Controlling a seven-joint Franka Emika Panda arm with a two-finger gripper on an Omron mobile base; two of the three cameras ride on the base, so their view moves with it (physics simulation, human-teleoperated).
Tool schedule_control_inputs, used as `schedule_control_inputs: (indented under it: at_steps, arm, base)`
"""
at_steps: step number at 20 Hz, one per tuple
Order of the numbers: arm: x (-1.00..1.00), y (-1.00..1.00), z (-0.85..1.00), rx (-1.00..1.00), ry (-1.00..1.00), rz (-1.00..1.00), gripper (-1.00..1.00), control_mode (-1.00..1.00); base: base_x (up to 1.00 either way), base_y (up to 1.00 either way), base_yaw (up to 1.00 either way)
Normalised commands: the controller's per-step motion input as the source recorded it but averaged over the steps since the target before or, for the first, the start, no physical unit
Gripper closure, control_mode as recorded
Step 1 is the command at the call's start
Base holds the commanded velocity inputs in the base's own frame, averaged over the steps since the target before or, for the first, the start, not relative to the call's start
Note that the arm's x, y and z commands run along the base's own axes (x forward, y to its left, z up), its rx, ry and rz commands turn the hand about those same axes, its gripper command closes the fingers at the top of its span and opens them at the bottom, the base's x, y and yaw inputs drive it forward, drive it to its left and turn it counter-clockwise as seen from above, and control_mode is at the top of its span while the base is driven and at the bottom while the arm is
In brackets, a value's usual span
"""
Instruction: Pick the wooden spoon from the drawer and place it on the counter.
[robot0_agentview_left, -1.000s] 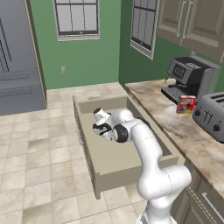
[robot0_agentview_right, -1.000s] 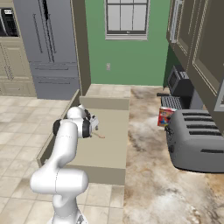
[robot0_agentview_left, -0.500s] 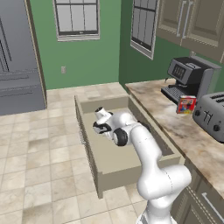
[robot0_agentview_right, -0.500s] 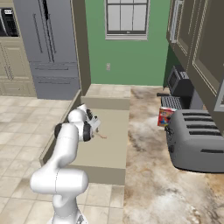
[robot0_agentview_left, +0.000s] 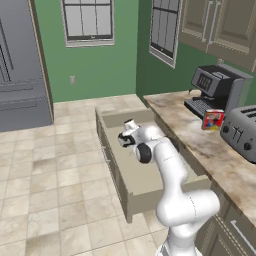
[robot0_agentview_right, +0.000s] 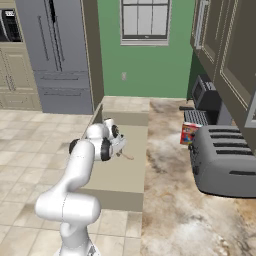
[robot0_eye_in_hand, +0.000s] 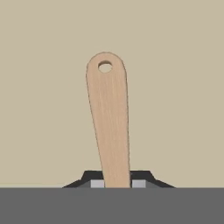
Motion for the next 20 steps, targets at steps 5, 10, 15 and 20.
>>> schedule_control_inputs:
  at_steps: [5,10,15,20]
  arm:
    - [-0.54,-0.32,0.33,0.41,-0.12,0.03,1.0,-1.0]
    - [-0.29,-0.01,0.99,0.38,-0.23,0.07,1.0,-1.0]
    - [-0.45,0.0,1.0,0.26,-0.25,0.18,1.0,-1.0]
    - [-0.85,0.0,1.0,0.12,-0.19,0.15,1.0,-1.0]
  base:
    - [0.0,0.0,0.0]
    - [0.0,0.0,0.0]
    - [0.0,0.0,0.0]
    - [0.0,0.0,0.0]
